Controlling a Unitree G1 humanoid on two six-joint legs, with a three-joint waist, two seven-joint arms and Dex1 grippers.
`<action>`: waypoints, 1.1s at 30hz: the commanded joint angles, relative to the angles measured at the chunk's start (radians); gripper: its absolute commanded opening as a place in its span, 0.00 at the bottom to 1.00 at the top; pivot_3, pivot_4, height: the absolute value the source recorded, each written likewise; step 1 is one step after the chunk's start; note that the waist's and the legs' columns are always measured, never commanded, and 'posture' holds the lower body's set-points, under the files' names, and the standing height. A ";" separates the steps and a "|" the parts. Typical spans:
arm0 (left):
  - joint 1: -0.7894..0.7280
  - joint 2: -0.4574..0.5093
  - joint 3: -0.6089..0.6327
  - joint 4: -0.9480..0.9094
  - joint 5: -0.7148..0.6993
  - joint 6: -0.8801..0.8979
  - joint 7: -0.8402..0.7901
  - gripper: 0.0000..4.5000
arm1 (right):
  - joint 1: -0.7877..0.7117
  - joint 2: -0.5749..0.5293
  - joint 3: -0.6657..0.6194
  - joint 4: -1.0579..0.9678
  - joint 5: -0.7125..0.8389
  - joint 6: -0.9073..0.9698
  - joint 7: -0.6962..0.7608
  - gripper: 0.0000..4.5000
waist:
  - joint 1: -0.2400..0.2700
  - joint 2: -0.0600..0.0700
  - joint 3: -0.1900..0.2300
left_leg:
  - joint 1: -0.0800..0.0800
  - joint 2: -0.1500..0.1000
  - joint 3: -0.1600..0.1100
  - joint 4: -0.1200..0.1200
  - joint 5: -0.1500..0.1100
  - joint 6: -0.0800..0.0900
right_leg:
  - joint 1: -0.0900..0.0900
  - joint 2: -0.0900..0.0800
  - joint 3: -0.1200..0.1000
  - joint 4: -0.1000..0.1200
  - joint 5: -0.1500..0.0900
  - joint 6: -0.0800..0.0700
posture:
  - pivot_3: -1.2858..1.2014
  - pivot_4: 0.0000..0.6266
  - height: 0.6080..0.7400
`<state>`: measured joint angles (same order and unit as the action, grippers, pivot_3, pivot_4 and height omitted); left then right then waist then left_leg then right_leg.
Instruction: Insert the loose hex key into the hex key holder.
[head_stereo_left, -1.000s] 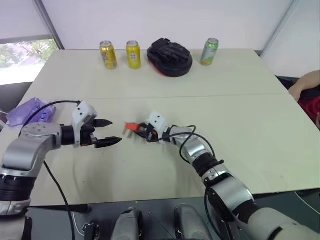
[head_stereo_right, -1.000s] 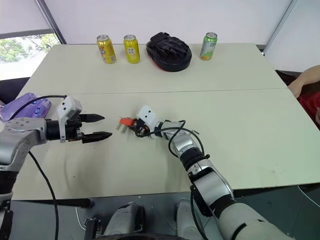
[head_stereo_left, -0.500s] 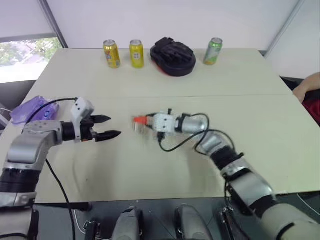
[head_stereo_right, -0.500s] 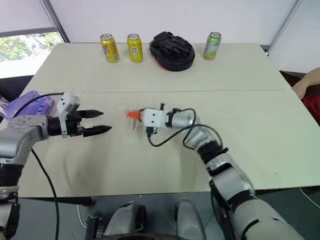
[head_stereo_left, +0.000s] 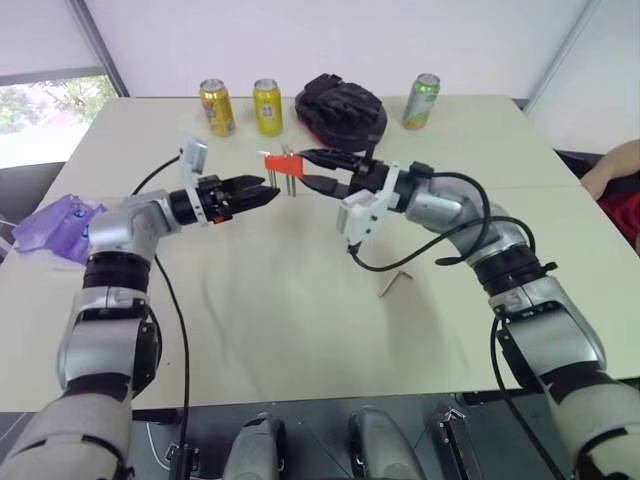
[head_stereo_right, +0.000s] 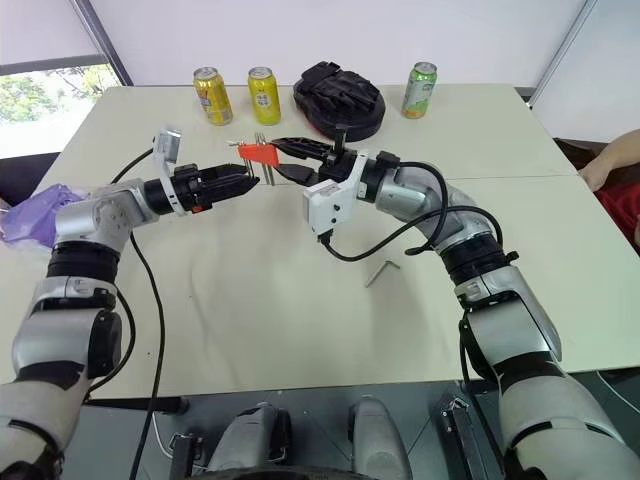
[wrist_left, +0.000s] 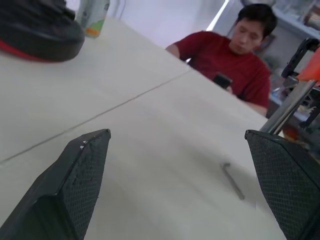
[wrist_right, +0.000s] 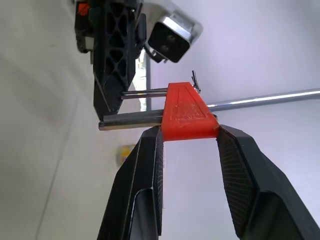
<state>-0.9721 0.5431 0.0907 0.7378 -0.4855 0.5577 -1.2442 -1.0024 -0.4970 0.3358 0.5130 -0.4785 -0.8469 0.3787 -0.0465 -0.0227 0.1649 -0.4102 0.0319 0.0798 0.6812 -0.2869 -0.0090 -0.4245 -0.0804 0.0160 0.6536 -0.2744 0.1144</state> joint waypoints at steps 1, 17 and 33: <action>-0.051 0.006 -0.032 -0.021 0.003 0.009 -0.124 1.00 | -0.025 0.004 -0.014 -0.008 -0.001 0.023 -0.009 0.23 | -0.001 0.000 0.000 | 0.000 0.000 0.000 0.000 0.000 0.000 | 0.000 0.000 0.000 0.000 0.000 0.000 | 0.52 0.24 1.00; 0.028 0.113 -0.093 -0.195 0.056 0.037 -0.251 1.00 | 0.002 0.000 -0.012 0.028 0.016 0.076 0.013 0.23 | 0.001 0.000 0.000 | 0.000 0.000 -0.001 0.000 0.000 0.000 | 0.000 0.000 0.000 0.000 0.000 0.000 | 0.52 0.24 1.00; -0.038 0.032 -0.072 -0.101 0.081 -0.093 -0.164 1.00 | 0.047 0.030 -0.008 -0.025 0.048 0.112 0.055 0.23 | 0.003 0.000 0.000 | 0.000 0.000 -0.001 0.001 0.000 0.000 | 0.001 -0.001 0.000 0.000 0.000 0.000 | 0.52 0.24 1.00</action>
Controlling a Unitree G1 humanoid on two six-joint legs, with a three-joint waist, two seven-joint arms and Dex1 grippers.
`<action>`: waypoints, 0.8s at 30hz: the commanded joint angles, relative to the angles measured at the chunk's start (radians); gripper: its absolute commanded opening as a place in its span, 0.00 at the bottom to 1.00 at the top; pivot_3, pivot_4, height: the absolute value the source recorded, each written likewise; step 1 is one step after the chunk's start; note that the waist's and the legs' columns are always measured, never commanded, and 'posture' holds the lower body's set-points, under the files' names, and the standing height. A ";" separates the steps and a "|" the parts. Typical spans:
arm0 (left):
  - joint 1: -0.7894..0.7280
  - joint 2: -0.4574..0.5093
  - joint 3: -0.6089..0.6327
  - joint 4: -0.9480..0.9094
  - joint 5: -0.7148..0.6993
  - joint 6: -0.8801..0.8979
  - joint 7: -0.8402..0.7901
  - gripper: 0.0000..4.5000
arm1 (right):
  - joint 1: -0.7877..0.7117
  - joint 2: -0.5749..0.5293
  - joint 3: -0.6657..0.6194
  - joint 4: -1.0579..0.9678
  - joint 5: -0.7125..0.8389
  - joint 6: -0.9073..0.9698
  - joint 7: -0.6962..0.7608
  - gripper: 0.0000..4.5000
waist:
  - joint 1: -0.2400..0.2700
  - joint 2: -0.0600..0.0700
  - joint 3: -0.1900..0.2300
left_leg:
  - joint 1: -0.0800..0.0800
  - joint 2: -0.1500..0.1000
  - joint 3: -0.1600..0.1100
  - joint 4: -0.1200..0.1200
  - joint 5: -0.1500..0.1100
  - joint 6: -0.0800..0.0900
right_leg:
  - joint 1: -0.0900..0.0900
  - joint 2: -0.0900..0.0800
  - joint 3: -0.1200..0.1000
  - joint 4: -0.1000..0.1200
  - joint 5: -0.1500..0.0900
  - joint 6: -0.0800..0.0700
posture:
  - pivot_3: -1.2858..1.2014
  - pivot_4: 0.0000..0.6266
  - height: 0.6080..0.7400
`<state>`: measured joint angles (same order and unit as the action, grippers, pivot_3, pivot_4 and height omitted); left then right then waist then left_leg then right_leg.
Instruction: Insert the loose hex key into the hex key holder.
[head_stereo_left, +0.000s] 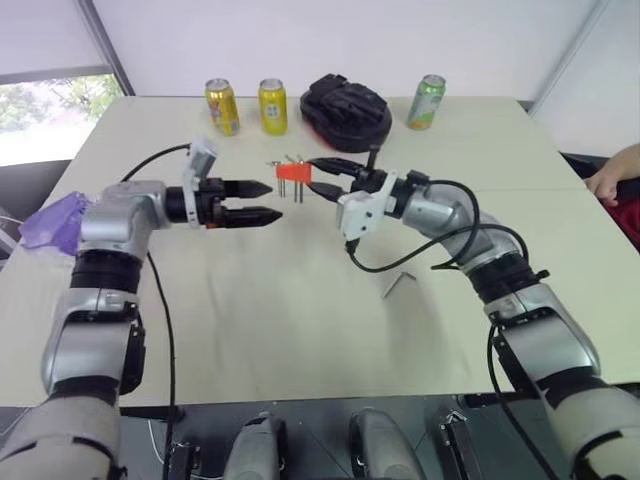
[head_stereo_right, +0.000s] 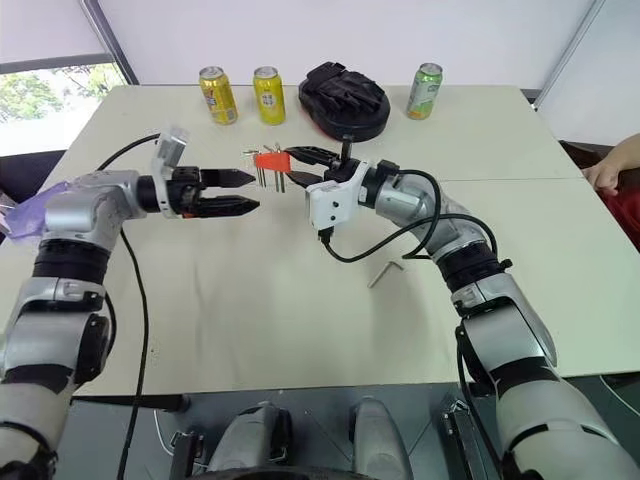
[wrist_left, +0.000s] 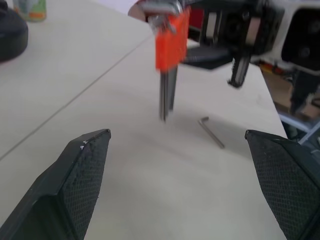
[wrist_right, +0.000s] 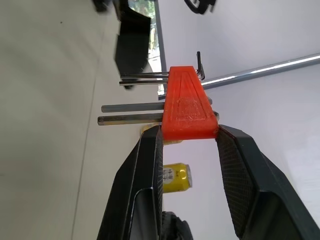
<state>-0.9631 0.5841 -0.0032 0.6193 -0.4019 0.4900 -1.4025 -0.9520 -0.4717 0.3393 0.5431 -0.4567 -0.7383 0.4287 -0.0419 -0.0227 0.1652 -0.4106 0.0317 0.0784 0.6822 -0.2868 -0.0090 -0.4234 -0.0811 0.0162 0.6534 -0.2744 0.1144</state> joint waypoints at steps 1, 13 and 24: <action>-0.060 -0.017 0.021 0.030 -0.003 -0.028 -0.009 1.00 | 0.001 0.007 -0.012 -0.063 0.028 0.007 0.008 0.23 | -0.002 0.000 0.000 | 0.000 0.000 0.000 0.000 0.000 0.000 | 0.000 0.000 0.000 0.000 0.000 0.000 | 0.52 0.24 1.00; -0.141 -0.084 0.013 0.149 0.020 -0.085 -0.031 0.82 | 0.080 0.026 -0.019 -0.197 0.038 0.081 0.037 0.23 | -0.002 0.000 0.000 | 0.000 0.000 0.000 0.000 0.000 0.000 | 0.000 0.001 0.000 0.000 0.000 0.000 | 0.52 0.24 1.00; -0.141 -0.097 0.027 0.155 0.026 -0.084 -0.026 0.00 | 0.113 0.024 -0.005 -0.256 0.018 0.101 0.033 0.23 | -0.002 0.000 0.000 | 0.000 0.000 0.000 0.000 0.000 0.000 | 0.000 0.001 0.000 0.000 0.000 0.000 | 0.52 0.24 1.00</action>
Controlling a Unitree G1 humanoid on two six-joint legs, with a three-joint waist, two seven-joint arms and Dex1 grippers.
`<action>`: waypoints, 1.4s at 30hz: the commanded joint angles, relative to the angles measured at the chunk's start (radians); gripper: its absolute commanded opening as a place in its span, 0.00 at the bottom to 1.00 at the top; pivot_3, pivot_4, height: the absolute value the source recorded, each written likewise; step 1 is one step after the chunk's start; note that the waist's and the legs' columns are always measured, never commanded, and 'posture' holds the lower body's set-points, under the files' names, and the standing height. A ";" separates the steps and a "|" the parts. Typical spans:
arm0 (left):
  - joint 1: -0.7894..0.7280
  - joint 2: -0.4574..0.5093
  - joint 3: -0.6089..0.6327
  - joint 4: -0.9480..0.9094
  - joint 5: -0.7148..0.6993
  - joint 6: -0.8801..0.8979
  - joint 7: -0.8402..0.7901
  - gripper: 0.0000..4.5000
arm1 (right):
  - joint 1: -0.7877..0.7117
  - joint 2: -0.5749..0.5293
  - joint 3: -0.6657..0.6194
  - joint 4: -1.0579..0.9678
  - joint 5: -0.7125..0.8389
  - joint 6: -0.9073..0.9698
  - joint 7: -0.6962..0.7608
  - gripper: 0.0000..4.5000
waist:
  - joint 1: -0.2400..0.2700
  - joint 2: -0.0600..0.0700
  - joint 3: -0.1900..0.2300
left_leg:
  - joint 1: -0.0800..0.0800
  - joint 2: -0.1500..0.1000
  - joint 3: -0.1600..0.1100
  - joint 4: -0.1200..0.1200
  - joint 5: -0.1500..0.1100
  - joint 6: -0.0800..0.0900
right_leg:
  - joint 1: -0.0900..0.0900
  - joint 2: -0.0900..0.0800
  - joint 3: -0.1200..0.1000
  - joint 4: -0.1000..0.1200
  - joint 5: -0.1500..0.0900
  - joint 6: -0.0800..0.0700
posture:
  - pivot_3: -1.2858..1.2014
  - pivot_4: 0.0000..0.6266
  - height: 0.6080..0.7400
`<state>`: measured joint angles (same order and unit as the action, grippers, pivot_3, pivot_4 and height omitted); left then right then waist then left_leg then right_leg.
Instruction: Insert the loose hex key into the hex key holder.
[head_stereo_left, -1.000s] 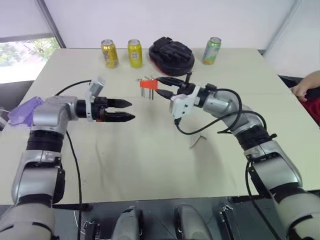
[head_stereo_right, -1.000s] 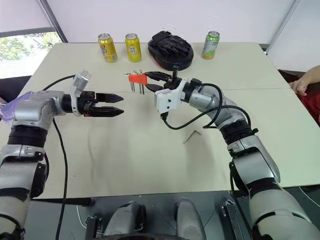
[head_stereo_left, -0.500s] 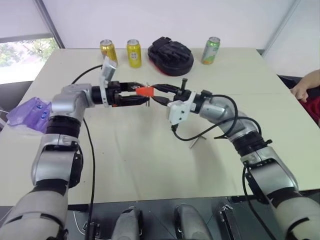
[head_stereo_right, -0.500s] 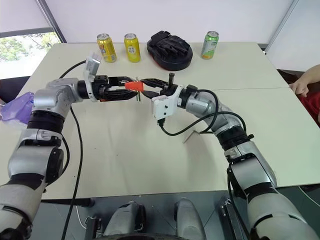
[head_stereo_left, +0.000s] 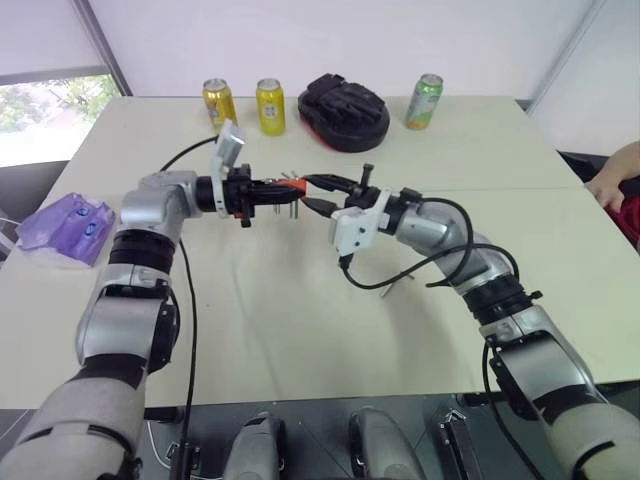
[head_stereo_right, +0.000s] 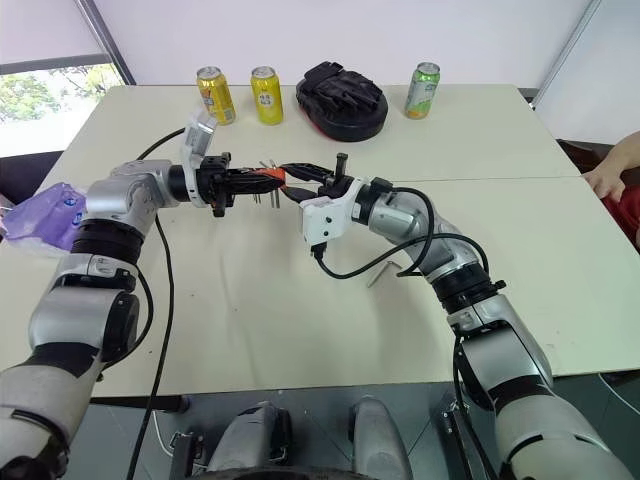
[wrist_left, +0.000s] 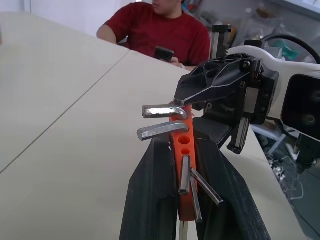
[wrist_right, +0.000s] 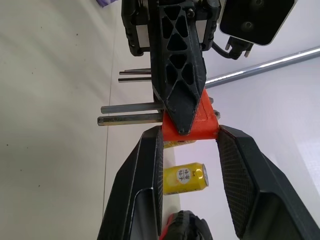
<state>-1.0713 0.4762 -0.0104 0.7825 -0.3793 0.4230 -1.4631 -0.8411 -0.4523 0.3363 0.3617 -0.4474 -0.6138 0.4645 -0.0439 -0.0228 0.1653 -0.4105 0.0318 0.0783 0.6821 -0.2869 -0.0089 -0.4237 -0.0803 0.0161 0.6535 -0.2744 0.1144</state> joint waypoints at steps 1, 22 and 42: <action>-0.032 0.011 0.035 -0.009 0.004 -0.018 0.039 0.00 | 0.005 0.004 0.000 -0.078 0.008 -0.023 -0.001 0.23 | 0.000 0.000 0.000 | 0.000 0.000 0.000 0.000 0.000 0.000 | 0.000 0.000 0.000 0.000 0.000 0.000 | 0.52 0.24 1.00; 0.278 0.051 0.028 -0.496 0.004 -0.103 0.182 0.00 | 0.297 0.097 -0.505 -0.778 0.445 1.823 0.214 0.99 | 0.005 0.000 0.000 | 0.000 0.005 -0.003 0.000 0.000 0.000 | -0.001 -0.001 0.000 0.002 0.000 0.000 | 0.52 0.24 1.00; 0.395 -0.019 -0.043 -0.648 -0.019 -0.063 0.245 0.00 | 0.422 0.145 -0.671 -0.817 0.883 2.228 -0.063 0.99 | 0.026 0.001 -0.001 | 0.000 0.000 -0.003 0.000 -0.004 0.007 | 0.001 0.001 0.001 -0.001 0.000 0.000 | 0.52 0.24 1.00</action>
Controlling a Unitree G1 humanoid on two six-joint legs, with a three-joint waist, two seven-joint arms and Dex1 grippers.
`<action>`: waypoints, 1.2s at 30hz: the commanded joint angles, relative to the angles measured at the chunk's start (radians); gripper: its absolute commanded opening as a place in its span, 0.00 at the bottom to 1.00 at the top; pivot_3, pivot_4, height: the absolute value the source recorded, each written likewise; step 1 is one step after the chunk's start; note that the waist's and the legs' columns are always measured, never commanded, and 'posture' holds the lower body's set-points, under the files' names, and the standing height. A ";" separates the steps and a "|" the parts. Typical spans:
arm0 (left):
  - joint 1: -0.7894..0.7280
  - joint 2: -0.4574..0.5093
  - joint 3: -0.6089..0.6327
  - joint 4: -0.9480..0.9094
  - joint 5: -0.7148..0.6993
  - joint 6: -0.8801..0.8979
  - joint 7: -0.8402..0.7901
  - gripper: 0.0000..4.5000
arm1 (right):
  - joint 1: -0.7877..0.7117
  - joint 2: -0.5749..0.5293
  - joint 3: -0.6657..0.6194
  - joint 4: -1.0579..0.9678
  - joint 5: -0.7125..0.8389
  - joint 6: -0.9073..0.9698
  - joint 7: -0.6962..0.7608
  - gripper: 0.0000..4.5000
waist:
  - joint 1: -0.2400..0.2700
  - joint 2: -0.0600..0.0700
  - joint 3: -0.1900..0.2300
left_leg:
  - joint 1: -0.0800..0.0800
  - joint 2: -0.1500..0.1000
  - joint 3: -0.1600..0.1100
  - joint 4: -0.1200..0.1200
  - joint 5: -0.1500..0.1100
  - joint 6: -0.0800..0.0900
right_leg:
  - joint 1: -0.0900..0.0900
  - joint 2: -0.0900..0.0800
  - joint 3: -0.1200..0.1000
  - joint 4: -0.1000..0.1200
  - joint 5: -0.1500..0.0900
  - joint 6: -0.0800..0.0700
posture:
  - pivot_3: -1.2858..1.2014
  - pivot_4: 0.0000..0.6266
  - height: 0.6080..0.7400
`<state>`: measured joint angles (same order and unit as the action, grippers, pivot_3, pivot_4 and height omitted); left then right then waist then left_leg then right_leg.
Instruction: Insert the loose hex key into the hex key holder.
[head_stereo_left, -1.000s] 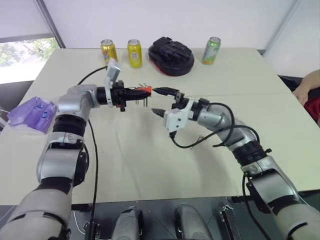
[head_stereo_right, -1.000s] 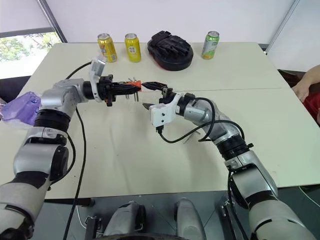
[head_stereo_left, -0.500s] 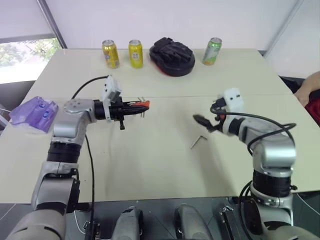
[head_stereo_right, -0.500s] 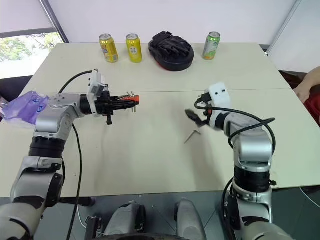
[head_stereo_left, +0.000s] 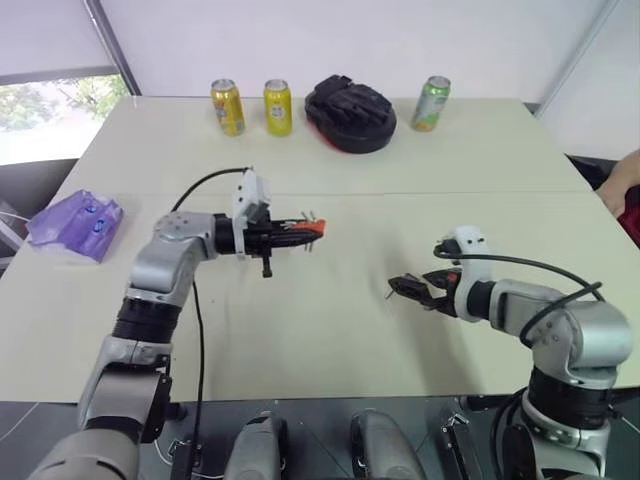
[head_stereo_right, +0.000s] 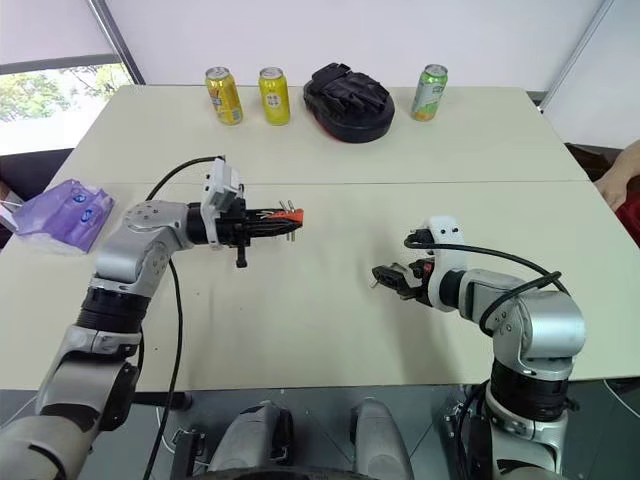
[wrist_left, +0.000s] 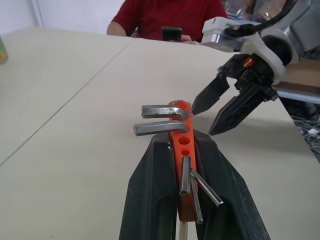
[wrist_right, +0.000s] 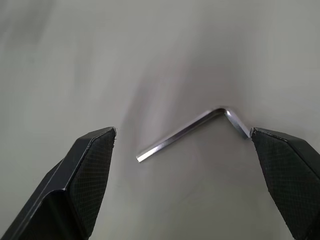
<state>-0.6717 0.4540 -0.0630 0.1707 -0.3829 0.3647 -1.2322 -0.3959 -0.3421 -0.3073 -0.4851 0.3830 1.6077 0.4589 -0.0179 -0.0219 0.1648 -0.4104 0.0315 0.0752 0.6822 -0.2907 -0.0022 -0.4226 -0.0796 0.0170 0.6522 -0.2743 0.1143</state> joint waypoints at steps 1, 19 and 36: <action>-0.003 0.003 0.010 -0.038 -0.015 -0.005 0.019 0.00 | -0.037 0.053 -0.033 0.049 0.066 0.007 -0.081 0.99 | 0.001 0.000 0.000 | 0.000 0.000 0.000 0.000 0.000 0.000 | 0.000 0.000 0.000 0.000 0.000 0.000 | 0.52 0.24 1.00; 0.016 -0.013 0.042 -0.018 -0.016 -0.035 0.129 0.00 | 0.065 -0.028 0.435 0.119 0.033 -0.079 -0.198 0.39 | 0.000 -0.012 -0.012 | 0.002 0.000 -0.002 -0.001 -0.001 0.002 | 0.004 0.001 -0.001 -0.002 0.000 0.000 | 0.52 0.24 1.00; 0.002 -0.020 0.025 0.055 0.014 -0.092 0.135 0.00 | -0.106 0.028 0.379 0.391 -0.033 -0.185 -0.154 0.02 | -0.030 -0.023 -0.024 | 0.036 0.012 0.001 -0.019 -0.002 0.002 | 0.032 0.002 -0.002 -0.017 0.000 -0.011 | 0.52 0.24 1.00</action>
<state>-0.6414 0.4285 -0.0373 0.2364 -0.3740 0.2953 -1.0887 -0.5293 -0.3088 0.0268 -0.1754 0.3590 1.4089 0.2998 -0.0480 -0.0448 0.1412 -0.3748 0.0435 0.0762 0.6627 -0.2925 -0.0003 -0.3908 -0.0779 0.0148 0.6347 -0.2739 0.1036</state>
